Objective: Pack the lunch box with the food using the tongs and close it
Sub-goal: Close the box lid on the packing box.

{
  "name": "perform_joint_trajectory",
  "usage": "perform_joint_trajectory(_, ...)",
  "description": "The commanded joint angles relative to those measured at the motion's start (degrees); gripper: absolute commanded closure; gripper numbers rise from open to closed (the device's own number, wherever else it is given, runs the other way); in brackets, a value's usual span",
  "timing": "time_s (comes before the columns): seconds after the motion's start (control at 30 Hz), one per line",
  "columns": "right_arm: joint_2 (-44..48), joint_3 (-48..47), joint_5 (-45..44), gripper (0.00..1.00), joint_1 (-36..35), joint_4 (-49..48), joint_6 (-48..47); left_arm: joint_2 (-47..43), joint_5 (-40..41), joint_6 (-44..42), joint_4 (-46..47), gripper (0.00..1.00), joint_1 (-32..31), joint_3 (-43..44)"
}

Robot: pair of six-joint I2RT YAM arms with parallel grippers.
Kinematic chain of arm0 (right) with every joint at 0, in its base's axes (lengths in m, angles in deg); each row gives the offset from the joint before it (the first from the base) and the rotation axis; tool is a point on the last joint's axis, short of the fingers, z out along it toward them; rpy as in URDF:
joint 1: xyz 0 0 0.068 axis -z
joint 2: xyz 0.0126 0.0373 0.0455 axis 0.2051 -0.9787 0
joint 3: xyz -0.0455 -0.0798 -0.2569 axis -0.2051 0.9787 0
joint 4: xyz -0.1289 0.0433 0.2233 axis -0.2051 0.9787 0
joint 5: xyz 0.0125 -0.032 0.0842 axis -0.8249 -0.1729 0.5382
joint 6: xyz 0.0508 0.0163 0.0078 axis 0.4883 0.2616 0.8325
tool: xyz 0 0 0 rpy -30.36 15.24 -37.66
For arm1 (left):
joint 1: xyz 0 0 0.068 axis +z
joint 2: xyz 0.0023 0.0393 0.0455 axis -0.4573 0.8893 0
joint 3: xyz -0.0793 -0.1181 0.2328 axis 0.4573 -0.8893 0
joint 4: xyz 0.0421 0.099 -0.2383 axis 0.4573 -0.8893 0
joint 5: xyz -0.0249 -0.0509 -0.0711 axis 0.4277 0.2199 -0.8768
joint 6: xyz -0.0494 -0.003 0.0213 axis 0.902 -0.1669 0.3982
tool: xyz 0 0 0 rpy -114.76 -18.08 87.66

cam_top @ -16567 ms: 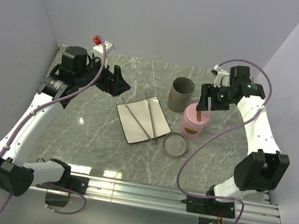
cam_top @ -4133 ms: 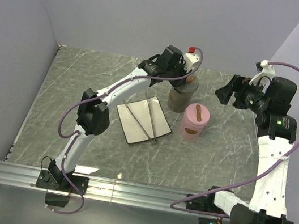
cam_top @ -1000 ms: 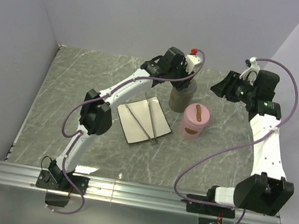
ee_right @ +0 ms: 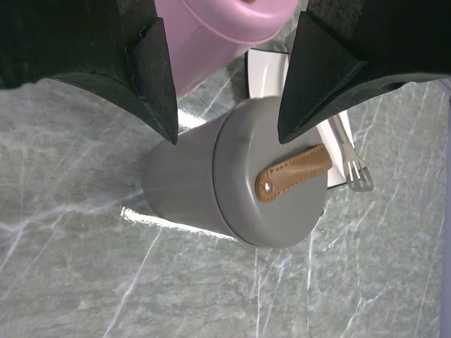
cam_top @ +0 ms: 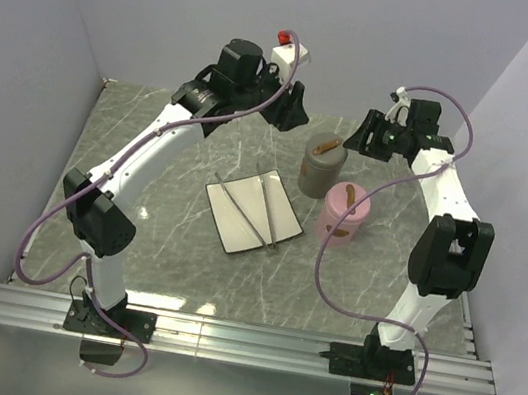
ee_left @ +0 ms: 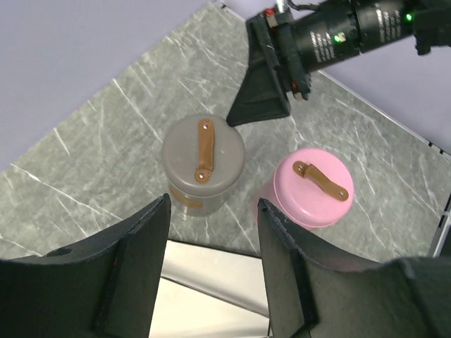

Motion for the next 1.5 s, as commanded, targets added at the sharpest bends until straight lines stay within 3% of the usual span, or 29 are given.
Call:
perform_joint_trajectory(0.0,-1.2,-3.8,0.8,0.34,-0.7,-0.5,-0.8,-2.8,-2.3,1.4,1.0,0.42,0.5,-2.0)
perform_joint_trajectory(0.6,-7.7,-5.1,-0.6,0.4,-0.9,1.4,-1.5,-2.8,-2.6,1.5,0.9,0.42,0.7,-2.8)
perform_joint_trajectory(0.87,-6.7,-3.5,-0.1,0.5,-0.2,0.2,-0.7,-3.2,-2.6,1.3,1.0,0.42,0.7,-3.7)
perform_joint_trajectory(1.07,-4.0,-2.8,2.5,0.51,-0.1,-0.4,-0.9,-3.7,-4.1,1.9,1.3,0.41,1.0,-4.5)
perform_joint_trajectory(1.47,-2.8,-5.1,-6.9,0.52,-0.1,4.2,-6.7,-4.6,-4.7,2.9,1.7,0.41,2.0,-5.4)
